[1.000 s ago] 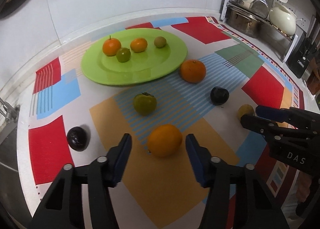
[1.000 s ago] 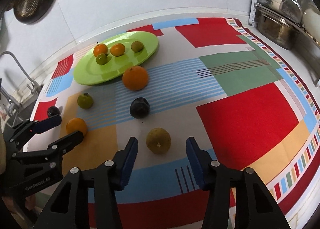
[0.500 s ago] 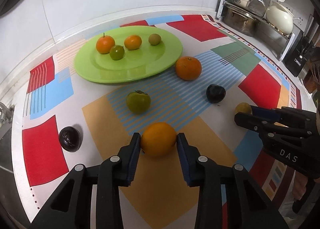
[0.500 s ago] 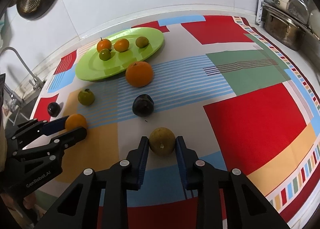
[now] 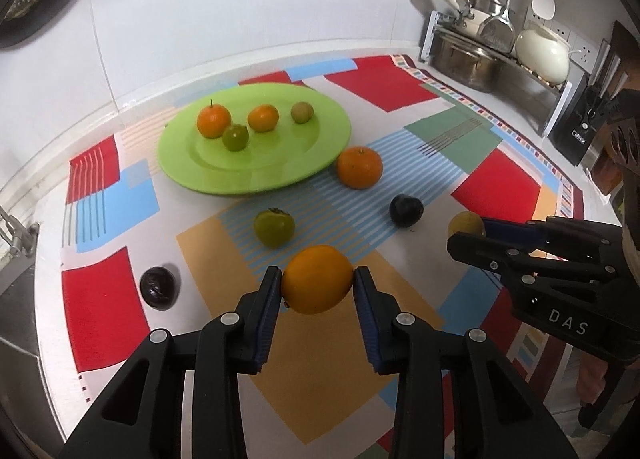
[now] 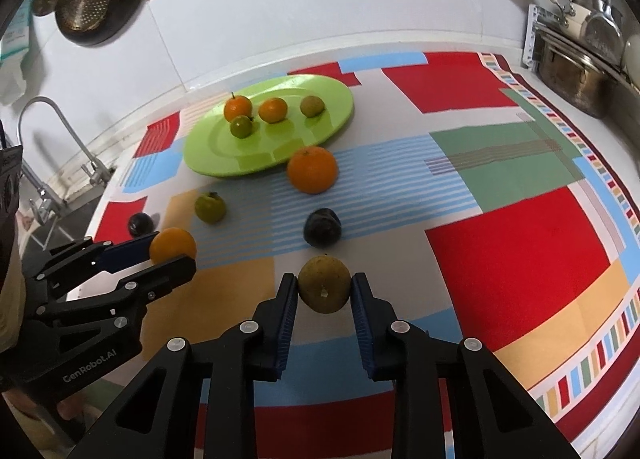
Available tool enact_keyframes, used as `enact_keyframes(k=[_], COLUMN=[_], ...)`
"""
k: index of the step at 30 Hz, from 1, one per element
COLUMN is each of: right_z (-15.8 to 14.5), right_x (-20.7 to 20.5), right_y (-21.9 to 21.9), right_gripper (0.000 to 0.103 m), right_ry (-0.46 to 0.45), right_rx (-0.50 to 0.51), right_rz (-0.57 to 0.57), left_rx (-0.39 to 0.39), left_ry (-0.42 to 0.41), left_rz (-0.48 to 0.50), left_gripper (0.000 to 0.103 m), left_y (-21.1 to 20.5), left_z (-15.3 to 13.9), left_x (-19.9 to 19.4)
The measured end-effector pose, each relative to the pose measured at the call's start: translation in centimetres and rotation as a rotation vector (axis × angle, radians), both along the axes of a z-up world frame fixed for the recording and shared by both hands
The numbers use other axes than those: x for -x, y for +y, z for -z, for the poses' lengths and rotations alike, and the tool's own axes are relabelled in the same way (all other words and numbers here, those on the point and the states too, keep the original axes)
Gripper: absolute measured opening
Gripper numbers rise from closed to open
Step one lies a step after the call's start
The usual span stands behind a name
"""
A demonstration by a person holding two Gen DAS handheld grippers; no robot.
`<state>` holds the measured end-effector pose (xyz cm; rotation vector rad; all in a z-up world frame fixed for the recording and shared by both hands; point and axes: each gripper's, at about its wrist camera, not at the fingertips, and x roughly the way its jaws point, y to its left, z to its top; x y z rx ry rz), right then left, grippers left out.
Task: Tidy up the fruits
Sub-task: 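Grasp an orange with the left tool while the right tool grasps a brown round fruit, then carry the orange and brown fruit over the green plate and open both tools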
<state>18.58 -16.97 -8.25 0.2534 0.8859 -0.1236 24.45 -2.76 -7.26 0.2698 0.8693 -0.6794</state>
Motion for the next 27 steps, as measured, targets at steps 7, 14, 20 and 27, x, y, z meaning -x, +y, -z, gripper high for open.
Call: enact_keyframes(k=[7, 14, 20, 27], right_z=[-1.7, -3.2, -4.4, -6.1], right_x=[-0.1, -1.3, -2.5, -3.9], right_y=[0.7, 0.9, 0.4, -0.5], right_gripper=[0.029, 0.029, 0.029, 0.029], right_ry=[-0.040, -0.080, -0.108, -0.146], right_rx=[0.011, 0.016, 0.006, 0.022], right_rz=[-0.040, -0.110, -0.192, -0.276], left_rx=[0.024, 0.043, 0.062, 0.068], left_ry=[-0.036, -0.063, -0.083, -0.117], left_rz=[-0.030, -0.095, -0.176, -0.244], left_gripper=[0.036, 0.036, 0.036, 0.036], left_y=[0.7, 0.9, 0.6, -0.3], left_z=[-1.6, -2.9, -4.1, -5.2], left_x=[0.2, 0.1, 0.2, -0.2])
